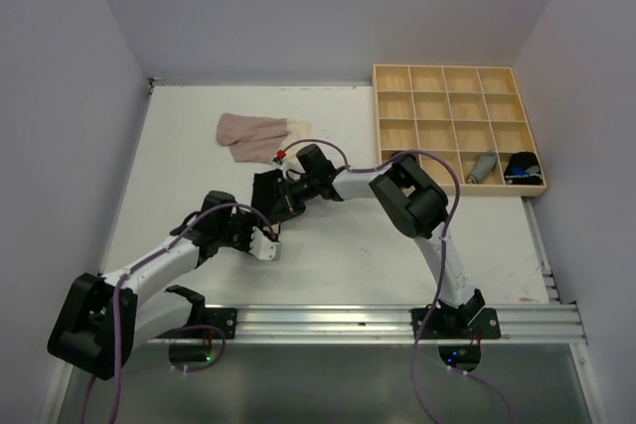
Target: Roll the underwear
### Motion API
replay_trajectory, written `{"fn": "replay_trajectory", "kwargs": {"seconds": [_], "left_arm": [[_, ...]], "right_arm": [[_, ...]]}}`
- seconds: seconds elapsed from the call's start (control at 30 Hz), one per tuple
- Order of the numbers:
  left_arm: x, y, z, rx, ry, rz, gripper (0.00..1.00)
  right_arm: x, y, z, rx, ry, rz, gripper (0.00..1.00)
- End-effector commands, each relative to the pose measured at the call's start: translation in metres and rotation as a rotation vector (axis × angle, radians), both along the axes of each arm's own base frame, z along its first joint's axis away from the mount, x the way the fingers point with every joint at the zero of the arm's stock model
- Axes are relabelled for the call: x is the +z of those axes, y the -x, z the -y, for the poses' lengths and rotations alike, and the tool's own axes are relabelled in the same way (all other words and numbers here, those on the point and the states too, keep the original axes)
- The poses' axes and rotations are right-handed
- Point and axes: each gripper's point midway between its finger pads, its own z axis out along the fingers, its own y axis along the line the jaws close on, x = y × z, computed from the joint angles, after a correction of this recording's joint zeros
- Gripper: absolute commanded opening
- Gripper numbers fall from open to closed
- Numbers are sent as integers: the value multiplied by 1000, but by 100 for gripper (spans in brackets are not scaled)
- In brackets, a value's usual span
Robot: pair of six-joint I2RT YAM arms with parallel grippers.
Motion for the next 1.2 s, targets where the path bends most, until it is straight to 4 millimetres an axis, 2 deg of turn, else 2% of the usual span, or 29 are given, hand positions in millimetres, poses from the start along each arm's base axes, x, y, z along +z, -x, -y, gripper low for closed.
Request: {"fn": "replay_trajectory", "kwargs": {"seconds": [0.0,0.13,0.17,0.2,0.27,0.3,0.33,0.37,0.43,0.47,0.5,0.53,0.57,0.6,0.63,0.67,0.7,0.73,0.77,0.8,0.83,0.87,0.93,0.97,1.03,1.07,1.1,1.13,1.17], "left_arm": [[-16,3,-1,-65,-73,16,53],[-42,15,-12,-56,-155,-97,52],[-39,7,-11,-42,-162,-106,46],[-55,19,-18,-21,-202,-213,42],[-58,19,-18,2,-219,-296,29],[-60,19,-19,19,-233,-354,26],[-61,21,-19,19,-242,-379,24],[-63,24,-20,18,-251,-409,17],[-59,29,-19,1,-264,-465,7],[-61,42,-23,-7,-287,-538,1],[-57,42,-20,-26,-281,-553,0],[-57,45,-19,-32,-283,-579,0],[-58,57,-22,-38,-298,-639,0],[-58,62,-22,-52,-300,-669,0],[-54,61,-19,-57,-294,-685,0],[-54,73,-22,-63,-305,-754,0],[-52,77,-19,-74,-291,-787,0],[-48,76,-16,-75,-284,-806,0],[-47,87,-18,-82,-293,-882,0],[-43,91,-13,-98,-270,-919,0],[-41,93,-11,-103,-263,-955,0],[-36,94,-7,-106,-246,-1019,0],[-31,93,-4,-111,-232,-1084,0],[-28,91,0,-111,-215,-1150,0],[-26,84,4,-106,-199,-1200,0],[-29,86,2,-89,-198,-1267,0],[-29,71,8,-76,-172,-1261,0],[-36,69,7,-54,-177,-1296,0],[-39,64,5,-25,-182,-1308,0]], "right_arm": [[-45,6,12,-36,135,-51,0],[-44,5,13,-38,137,-52,0],[-42,5,13,-36,134,-48,0],[-40,6,13,-35,133,-45,0],[-38,6,15,-29,136,-37,0],[-34,5,16,-32,134,-26,2],[-32,5,18,-35,139,-23,8],[-29,3,20,-41,143,-4,12],[-15,-4,27,-68,139,32,23],[-10,-9,31,-87,142,55,26],[6,-18,40,-120,132,84,29],[13,-25,46,-147,132,101,34],[17,-28,55,-168,150,109,37],[35,-42,68,-229,159,167,39],[38,-45,78,-244,181,194,43],[48,-52,88,-274,190,232,45],[49,-55,97,-299,224,271,47],[70,-56,105,-305,226,345,50],[77,-56,111,-310,236,383,50],[78,-52,118,-310,247,405,50],[102,-52,123,-329,219,478,50],[99,-46,132,-313,231,520,49],[113,-39,138,-283,199,600,43],[129,-33,140,-279,169,641,41],[127,-19,145,-243,164,661,37],[137,-12,144,-220,145,706,36],[134,-4,145,-201,152,717,35],[133,-1,147,-184,175,754,35],[136,10,142,-151,168,785,35]]}}
